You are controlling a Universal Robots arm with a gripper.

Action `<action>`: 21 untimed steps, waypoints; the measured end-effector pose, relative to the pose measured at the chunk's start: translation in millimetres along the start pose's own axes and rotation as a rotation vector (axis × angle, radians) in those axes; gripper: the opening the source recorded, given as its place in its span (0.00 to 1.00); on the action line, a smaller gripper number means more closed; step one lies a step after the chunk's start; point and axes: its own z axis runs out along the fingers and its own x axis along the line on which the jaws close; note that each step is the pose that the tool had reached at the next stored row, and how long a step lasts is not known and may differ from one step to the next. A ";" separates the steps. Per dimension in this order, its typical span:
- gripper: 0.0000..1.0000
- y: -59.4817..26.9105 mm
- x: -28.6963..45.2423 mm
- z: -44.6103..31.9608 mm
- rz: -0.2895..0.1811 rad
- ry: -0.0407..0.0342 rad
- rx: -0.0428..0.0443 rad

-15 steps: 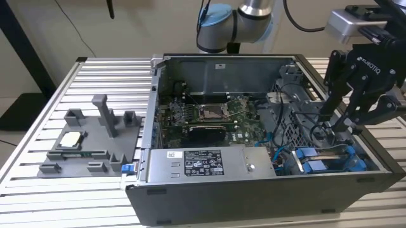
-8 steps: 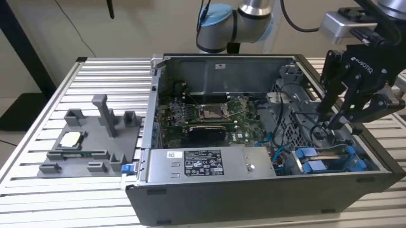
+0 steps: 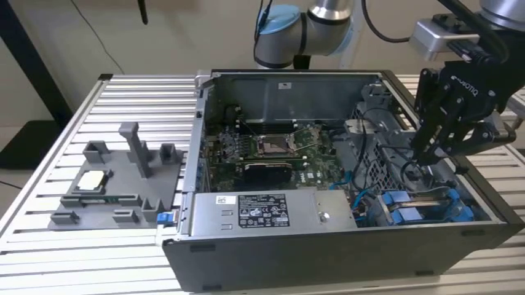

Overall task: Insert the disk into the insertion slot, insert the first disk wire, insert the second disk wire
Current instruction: 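Insert the first disk wire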

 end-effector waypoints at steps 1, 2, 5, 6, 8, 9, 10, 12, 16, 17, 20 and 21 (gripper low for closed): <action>0.38 0.0 0.0 -0.1 0.000 -0.0018 0.0007; 0.38 0.0 -0.1 -0.5 0.000 -0.0027 0.0007; 0.38 0.1 -0.2 -1.2 0.000 -0.0045 0.0008; 0.38 0.1 -0.4 -1.1 0.000 -0.0054 0.0010; 0.38 0.1 -0.7 -0.4 0.000 -0.0077 0.0024; 0.38 0.1 -1.1 0.0 0.000 -0.0100 0.0042; 0.38 0.1 -1.4 0.6 0.000 -0.0122 0.0062; 0.38 0.1 -1.7 1.8 -0.001 -0.0180 0.0106; 0.38 1.6 -2.3 2.9 0.000 -0.0371 0.0191; 0.38 2.9 -2.4 3.1 0.001 -0.0401 0.0209; 0.38 6.0 -2.5 3.4 0.004 -0.0473 0.0271; 0.38 6.0 -2.6 3.5 0.005 -0.0481 0.0286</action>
